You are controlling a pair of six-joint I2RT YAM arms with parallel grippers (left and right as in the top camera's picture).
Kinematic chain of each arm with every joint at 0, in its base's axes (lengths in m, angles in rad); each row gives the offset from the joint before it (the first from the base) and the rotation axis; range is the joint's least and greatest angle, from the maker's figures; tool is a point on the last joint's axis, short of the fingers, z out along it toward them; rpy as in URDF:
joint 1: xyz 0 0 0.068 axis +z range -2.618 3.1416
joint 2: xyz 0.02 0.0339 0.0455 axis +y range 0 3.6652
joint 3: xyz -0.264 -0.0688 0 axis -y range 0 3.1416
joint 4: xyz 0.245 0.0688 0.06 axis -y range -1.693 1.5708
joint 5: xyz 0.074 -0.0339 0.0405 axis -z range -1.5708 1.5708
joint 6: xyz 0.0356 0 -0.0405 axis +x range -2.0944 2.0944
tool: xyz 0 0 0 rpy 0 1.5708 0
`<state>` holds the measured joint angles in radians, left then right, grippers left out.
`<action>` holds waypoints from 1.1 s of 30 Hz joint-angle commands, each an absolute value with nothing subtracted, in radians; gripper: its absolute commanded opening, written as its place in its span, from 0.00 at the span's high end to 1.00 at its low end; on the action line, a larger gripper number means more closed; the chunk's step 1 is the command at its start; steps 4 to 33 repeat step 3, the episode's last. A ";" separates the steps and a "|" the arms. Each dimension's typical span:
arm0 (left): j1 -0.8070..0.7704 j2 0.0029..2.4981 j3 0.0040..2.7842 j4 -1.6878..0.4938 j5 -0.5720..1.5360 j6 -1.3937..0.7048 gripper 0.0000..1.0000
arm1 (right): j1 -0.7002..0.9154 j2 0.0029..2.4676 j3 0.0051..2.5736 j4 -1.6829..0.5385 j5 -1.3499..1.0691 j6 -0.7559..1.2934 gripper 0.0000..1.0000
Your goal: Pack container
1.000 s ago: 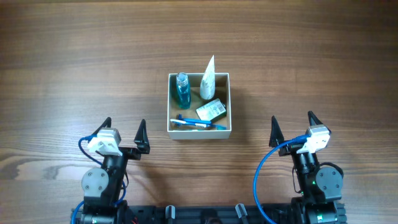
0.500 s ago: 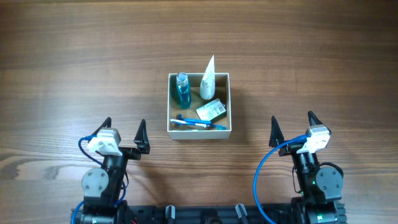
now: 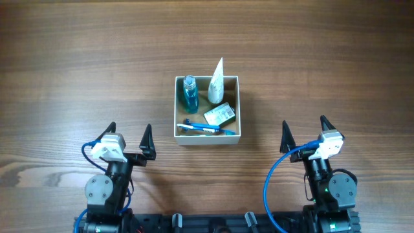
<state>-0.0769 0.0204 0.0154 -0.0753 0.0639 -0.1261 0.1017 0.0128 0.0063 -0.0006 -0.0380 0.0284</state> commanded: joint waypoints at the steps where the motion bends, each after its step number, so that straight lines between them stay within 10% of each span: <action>1: -0.083 0.010 0.006 -0.076 0.035 -0.139 0.00 | 0.104 0.005 0.006 0.002 -0.054 0.028 0.00; 33: -0.083 0.010 0.006 -0.075 0.036 -0.139 0.00 | 0.104 0.005 0.006 0.002 -0.054 0.028 0.00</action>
